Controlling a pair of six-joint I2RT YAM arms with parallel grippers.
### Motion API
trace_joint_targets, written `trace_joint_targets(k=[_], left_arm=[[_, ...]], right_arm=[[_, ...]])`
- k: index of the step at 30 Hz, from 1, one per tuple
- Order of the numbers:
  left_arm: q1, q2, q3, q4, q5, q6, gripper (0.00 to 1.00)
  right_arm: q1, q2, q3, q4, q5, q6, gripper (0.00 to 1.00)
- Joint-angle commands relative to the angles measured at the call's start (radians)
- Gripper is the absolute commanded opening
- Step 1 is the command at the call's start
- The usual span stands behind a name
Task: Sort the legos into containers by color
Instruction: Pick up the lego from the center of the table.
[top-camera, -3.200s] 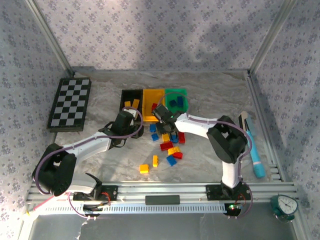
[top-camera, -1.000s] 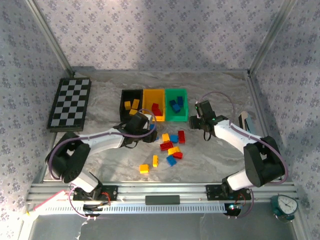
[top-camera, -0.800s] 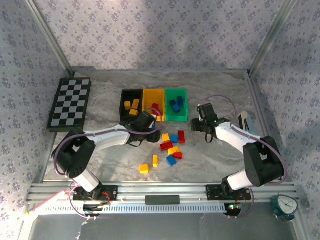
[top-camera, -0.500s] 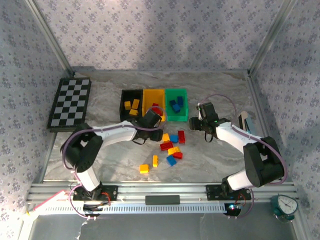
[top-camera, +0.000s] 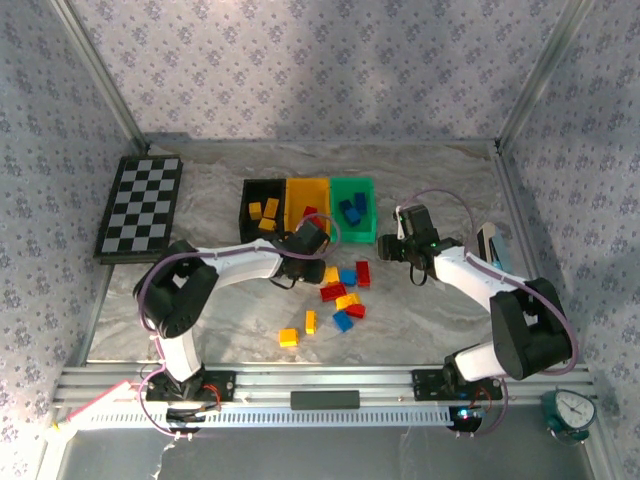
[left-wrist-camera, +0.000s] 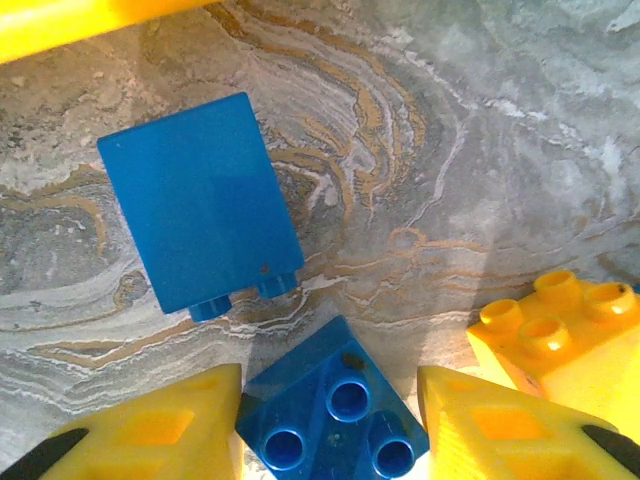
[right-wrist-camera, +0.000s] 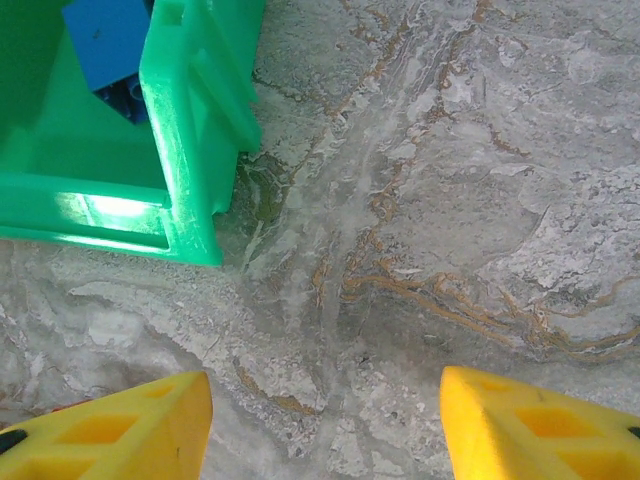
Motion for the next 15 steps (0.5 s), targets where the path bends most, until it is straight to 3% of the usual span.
trace_joint_targets(k=[1,10,15], left_arm=[[-0.011,-0.043,-0.001,-0.023,-0.028,0.005,0.42],[-0.020,-0.146,0.015,-0.014,-0.083,0.038,0.42],[-0.019,-0.099,0.149,-0.065,-0.107,0.090,0.42]], right_arm=[[0.002,-0.021,-0.008,-0.005,-0.009,-0.009,0.63],[0.007,-0.037,-0.013,0.001,-0.014,-0.006,0.63],[0.011,-0.029,-0.020,0.018,-0.032,0.004,0.63]])
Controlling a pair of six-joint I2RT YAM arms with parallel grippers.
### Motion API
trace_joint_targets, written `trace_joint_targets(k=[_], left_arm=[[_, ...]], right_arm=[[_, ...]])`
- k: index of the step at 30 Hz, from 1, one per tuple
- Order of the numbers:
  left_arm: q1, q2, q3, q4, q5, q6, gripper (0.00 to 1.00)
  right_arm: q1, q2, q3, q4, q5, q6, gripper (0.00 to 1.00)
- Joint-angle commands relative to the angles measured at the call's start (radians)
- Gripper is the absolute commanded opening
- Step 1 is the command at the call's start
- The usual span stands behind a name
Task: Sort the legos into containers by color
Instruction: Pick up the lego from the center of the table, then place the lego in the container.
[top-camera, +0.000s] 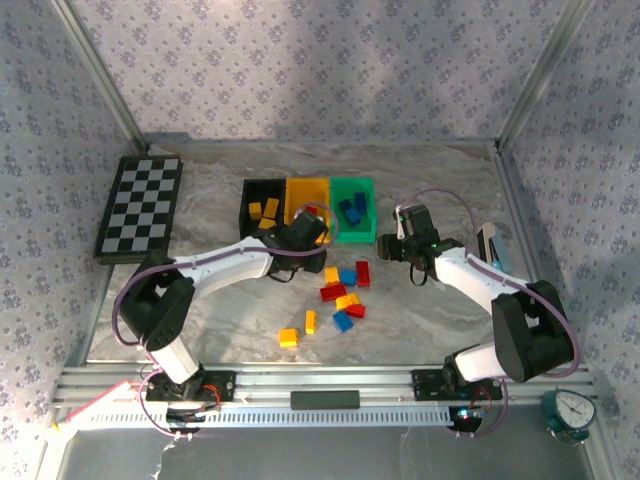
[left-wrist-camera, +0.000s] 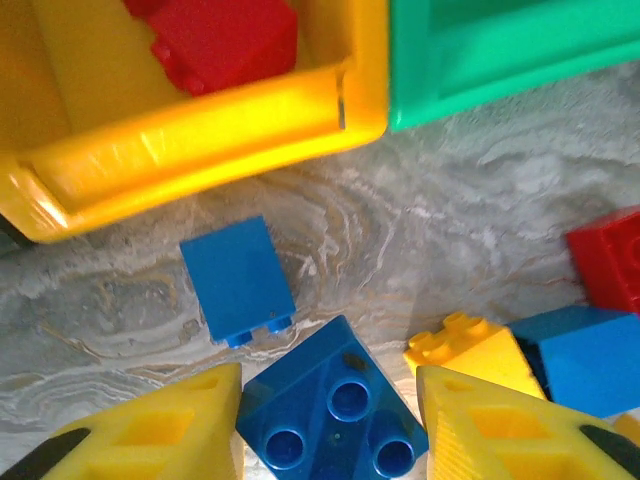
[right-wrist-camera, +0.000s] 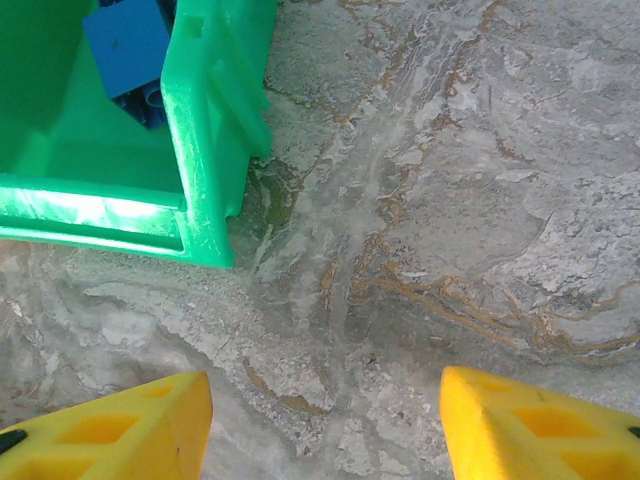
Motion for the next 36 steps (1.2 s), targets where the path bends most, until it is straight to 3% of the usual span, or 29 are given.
trace_joint_targets(k=[1,17,21,26,31,36], left_arm=[[-0.008,0.037,0.131,-0.049,-0.034,0.058,0.42],[0.005,0.420,0.772,-0.272,-0.047,0.199,0.44],[0.011,0.479,0.849,-0.294,-0.047,0.189,0.49],[0.012,0.475,0.833,-0.282,-0.044,0.182,0.65],[0.013,0.431,0.748,-0.255,-0.059,0.180,0.65],[0.000,0.303,0.526,-0.093,0.013,0.173,0.64]], right_arm=[[0.010,-0.014,-0.016,0.021,-0.029,0.009,0.63],[0.073,0.009,0.008,0.013,-0.006,0.005,0.63],[0.082,0.005,0.006,0.015,0.011,0.000,0.64],[0.085,0.001,0.004,0.017,0.009,0.001,0.64],[0.090,0.004,0.009,0.017,-0.006,0.005,0.64],[0.093,0.003,0.011,0.013,0.000,0.007,0.63]])
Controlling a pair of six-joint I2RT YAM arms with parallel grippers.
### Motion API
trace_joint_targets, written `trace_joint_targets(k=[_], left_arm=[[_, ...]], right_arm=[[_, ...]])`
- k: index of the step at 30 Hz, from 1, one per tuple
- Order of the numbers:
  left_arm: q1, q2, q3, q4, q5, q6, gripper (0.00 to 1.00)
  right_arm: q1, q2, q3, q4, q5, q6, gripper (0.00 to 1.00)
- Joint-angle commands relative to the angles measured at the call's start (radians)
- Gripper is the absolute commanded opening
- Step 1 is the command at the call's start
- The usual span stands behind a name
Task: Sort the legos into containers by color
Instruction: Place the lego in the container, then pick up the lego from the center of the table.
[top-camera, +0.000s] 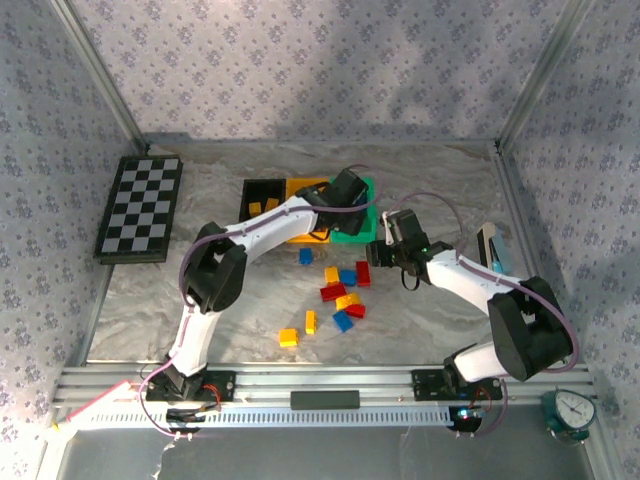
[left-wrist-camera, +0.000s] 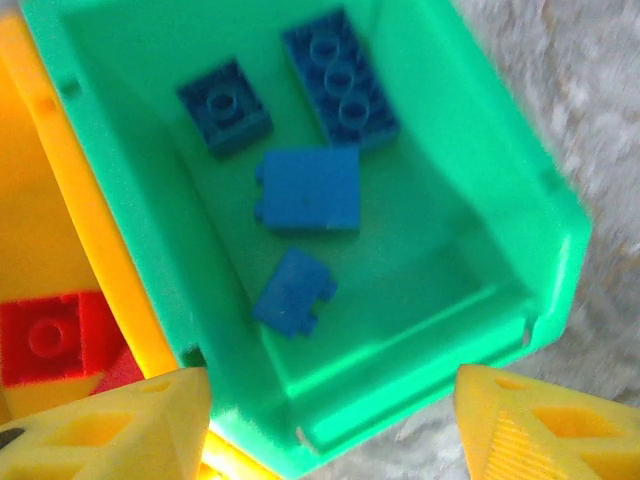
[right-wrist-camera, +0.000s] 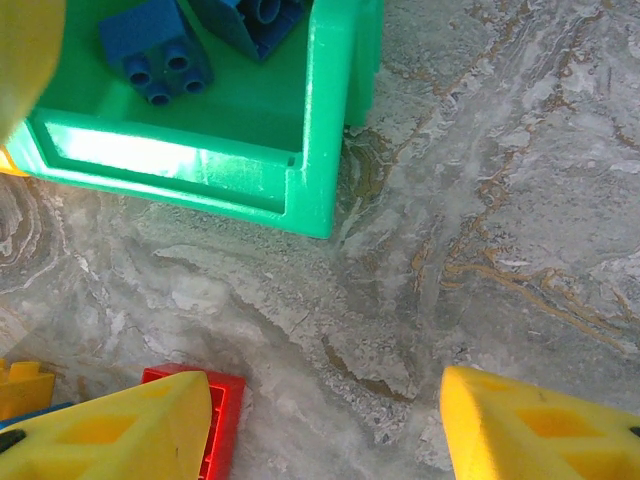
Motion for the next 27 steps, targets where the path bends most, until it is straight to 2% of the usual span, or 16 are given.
trace_joint_targets(k=[1,5,10,21,27], left_arm=[[-0.014,-0.129,-0.122,0.110,0.051,-0.008,0.64],[-0.046,-0.216,-0.285,0.176,0.057,-0.025,0.63],[-0.076,-0.248,-0.348,0.153,0.086,-0.043,0.63],[-0.131,-0.158,-0.283,0.105,0.141,-0.086,0.63],[-0.151,-0.080,-0.204,0.046,0.175,-0.114,0.65]], right_arm=[[0.004,-0.020,0.011,0.003,0.008,0.008,0.63],[-0.009,-0.036,-0.001,0.004,0.024,0.018,0.63],[-0.038,-0.043,-0.014,0.003,0.027,0.036,0.64],[-0.157,-0.064,-0.055,0.012,-0.016,0.085,0.64],[-0.264,-0.080,-0.098,0.052,-0.125,0.129,0.64]])
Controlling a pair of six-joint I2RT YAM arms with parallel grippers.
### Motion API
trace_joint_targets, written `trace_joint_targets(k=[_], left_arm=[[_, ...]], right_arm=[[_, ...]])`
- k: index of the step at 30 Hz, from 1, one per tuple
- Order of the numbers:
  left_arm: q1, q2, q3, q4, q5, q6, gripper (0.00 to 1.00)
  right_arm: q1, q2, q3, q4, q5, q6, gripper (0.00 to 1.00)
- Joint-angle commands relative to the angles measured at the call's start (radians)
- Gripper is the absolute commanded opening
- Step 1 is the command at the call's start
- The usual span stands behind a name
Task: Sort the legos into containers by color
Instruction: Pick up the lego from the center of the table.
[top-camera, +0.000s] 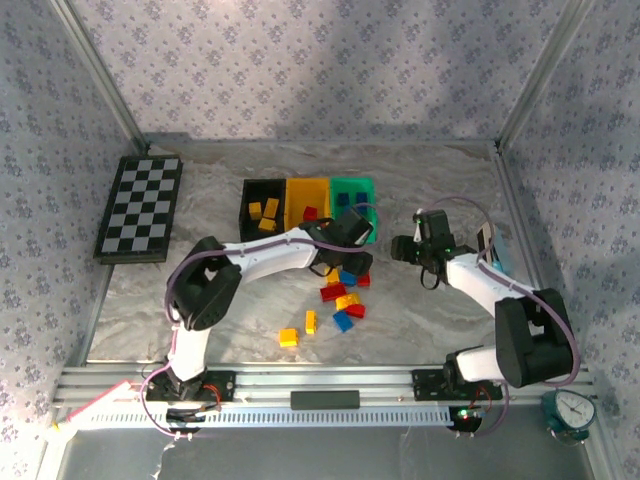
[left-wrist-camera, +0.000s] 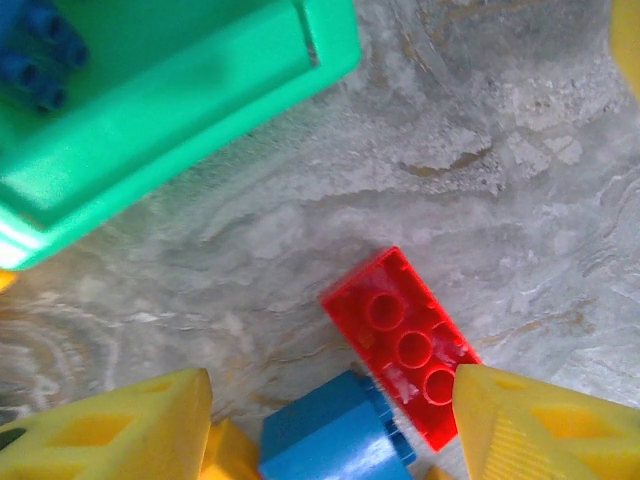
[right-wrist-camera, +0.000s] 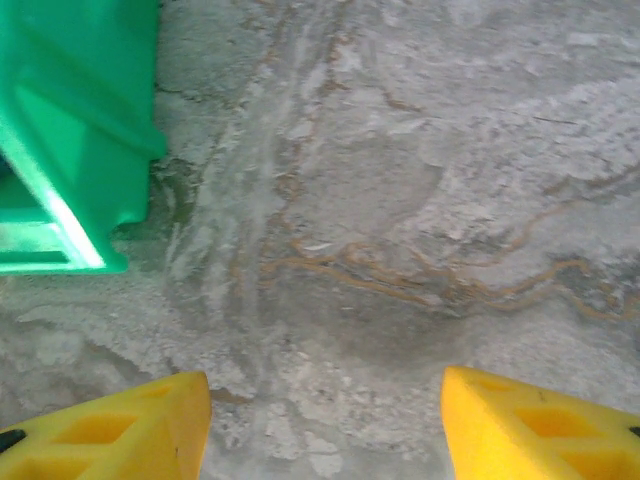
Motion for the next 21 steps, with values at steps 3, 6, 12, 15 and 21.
trace_joint_targets(k=[3,6,12,15,21], left_arm=[[-0.017,0.064,0.095,-0.073,0.031,-0.035,0.65],[-0.017,0.098,0.137,-0.100,0.044,-0.042,0.66],[-0.018,0.180,0.233,-0.180,0.045,-0.046,0.66],[-0.018,0.203,0.258,-0.208,0.034,-0.052,0.66],[-0.018,0.225,0.276,-0.209,0.057,-0.067,0.66]], right_arm=[[-0.051,-0.021,-0.027,0.043,-0.103,0.051,0.64],[-0.050,-0.014,-0.030,0.054,-0.111,0.054,0.64],[-0.048,-0.010,-0.028,0.058,-0.122,0.053,0.64],[-0.044,-0.015,-0.029,0.061,-0.132,0.054,0.64],[-0.037,-0.017,-0.028,0.063,-0.137,0.054,0.64]])
